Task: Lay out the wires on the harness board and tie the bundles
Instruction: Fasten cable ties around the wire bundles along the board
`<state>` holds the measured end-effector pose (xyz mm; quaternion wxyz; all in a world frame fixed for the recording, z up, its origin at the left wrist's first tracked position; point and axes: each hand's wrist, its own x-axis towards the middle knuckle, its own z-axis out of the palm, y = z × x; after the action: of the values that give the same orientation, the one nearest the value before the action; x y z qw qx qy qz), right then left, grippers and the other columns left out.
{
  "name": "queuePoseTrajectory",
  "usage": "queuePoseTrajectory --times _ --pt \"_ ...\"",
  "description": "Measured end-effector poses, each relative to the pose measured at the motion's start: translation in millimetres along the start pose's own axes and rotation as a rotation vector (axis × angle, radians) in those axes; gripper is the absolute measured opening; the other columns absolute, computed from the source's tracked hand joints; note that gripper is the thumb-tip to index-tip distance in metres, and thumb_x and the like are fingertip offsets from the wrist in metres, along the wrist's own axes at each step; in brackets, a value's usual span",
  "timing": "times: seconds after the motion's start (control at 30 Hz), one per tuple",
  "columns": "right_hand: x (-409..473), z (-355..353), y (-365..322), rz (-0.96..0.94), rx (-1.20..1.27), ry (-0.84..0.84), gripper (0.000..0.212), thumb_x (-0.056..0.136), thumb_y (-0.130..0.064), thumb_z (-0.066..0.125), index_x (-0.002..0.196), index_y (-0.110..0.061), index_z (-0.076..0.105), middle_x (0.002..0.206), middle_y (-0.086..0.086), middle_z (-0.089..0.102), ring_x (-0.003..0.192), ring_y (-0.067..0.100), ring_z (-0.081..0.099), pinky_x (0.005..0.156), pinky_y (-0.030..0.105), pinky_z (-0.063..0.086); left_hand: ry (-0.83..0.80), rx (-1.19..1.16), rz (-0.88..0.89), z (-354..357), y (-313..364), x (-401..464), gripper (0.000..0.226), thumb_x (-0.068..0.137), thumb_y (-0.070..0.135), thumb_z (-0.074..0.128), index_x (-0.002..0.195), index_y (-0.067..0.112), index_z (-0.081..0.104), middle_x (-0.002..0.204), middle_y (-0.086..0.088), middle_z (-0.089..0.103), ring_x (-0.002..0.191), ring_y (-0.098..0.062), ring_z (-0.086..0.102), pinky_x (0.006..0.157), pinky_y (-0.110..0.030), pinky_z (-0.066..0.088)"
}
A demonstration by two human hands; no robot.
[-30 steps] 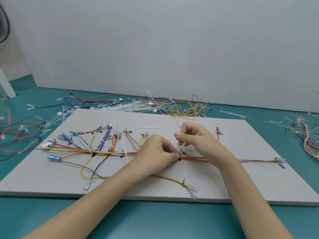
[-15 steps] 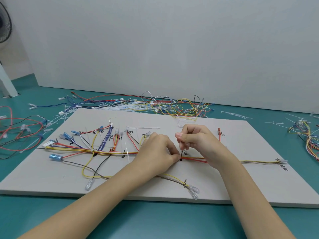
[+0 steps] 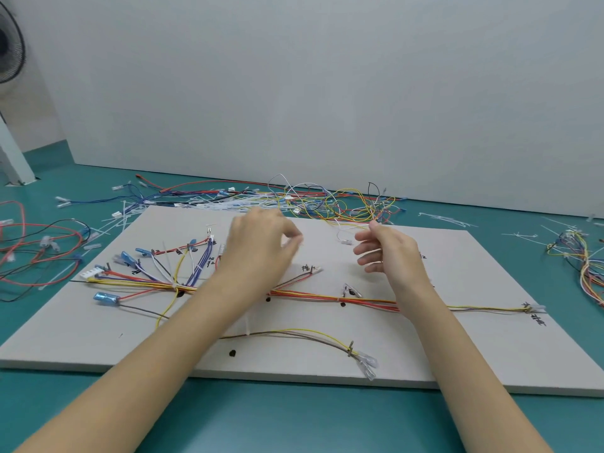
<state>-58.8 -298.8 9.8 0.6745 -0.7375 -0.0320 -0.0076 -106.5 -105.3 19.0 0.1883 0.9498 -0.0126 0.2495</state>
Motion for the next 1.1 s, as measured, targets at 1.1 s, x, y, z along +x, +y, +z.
queuePoseTrajectory --times 1.1 --pt "0.0 3.0 7.2 -0.145 -0.131 0.040 0.017 0.092 -0.010 0.055 0.078 -0.010 0.065 0.065 0.003 0.063 0.050 0.000 0.053 0.048 0.010 0.041 -0.137 -0.136 -0.072 1.0 -45.1 48.8 0.012 0.100 0.013 0.047 0.097 0.008 0.057 0.103 -0.007 0.060 0.098 -0.028 0.051 0.085 -0.040 0.041"
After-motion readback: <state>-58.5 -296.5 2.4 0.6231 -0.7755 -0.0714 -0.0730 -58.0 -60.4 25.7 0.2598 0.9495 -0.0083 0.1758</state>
